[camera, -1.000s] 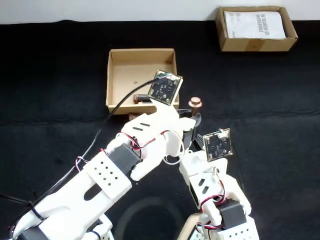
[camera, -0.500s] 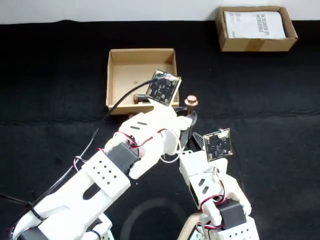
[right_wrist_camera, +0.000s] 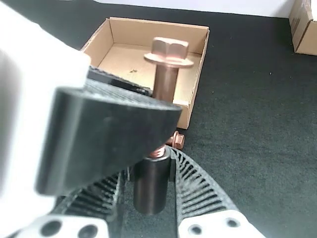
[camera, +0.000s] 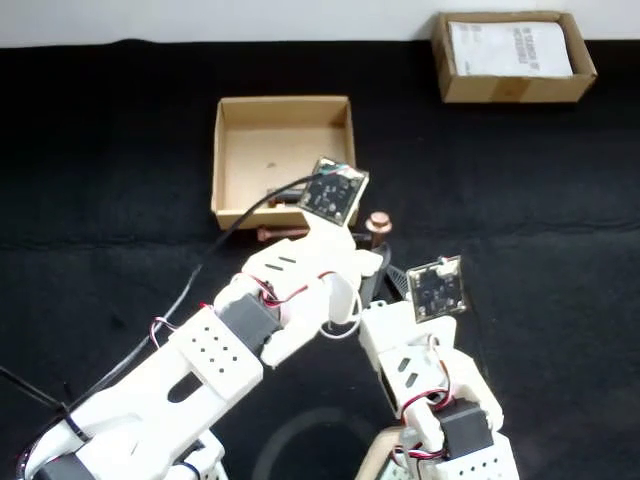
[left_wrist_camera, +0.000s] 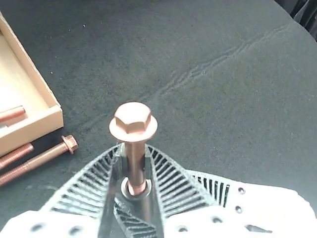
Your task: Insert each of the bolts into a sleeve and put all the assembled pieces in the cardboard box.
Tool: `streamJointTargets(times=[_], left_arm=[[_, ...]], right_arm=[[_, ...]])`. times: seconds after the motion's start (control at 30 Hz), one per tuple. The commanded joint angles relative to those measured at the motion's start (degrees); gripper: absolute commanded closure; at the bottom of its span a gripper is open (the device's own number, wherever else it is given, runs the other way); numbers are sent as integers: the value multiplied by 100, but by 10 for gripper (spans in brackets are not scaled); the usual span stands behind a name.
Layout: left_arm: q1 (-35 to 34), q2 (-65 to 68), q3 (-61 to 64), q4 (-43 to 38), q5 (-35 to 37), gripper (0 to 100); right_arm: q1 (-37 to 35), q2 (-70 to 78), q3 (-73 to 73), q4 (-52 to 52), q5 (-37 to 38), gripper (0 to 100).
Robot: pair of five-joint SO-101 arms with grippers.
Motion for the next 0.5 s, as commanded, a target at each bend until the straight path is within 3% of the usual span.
streamJointTargets(times=[0.0, 0.17, 0.33, 0.47], left_arm=[[66, -66, -189, 167, -62, 973], [92, -48, -989, 1881, -62, 778], [145, -66, -1754, 2892, -176, 766], [154, -84, -2387, 3684, -1160, 766]], right_arm=[[66, -13, -110, 13, 44, 991], [75, -13, -110, 13, 44, 991], [75, -13, -119, -4, 44, 991], [75, -13, -356, -4, 44, 991]])
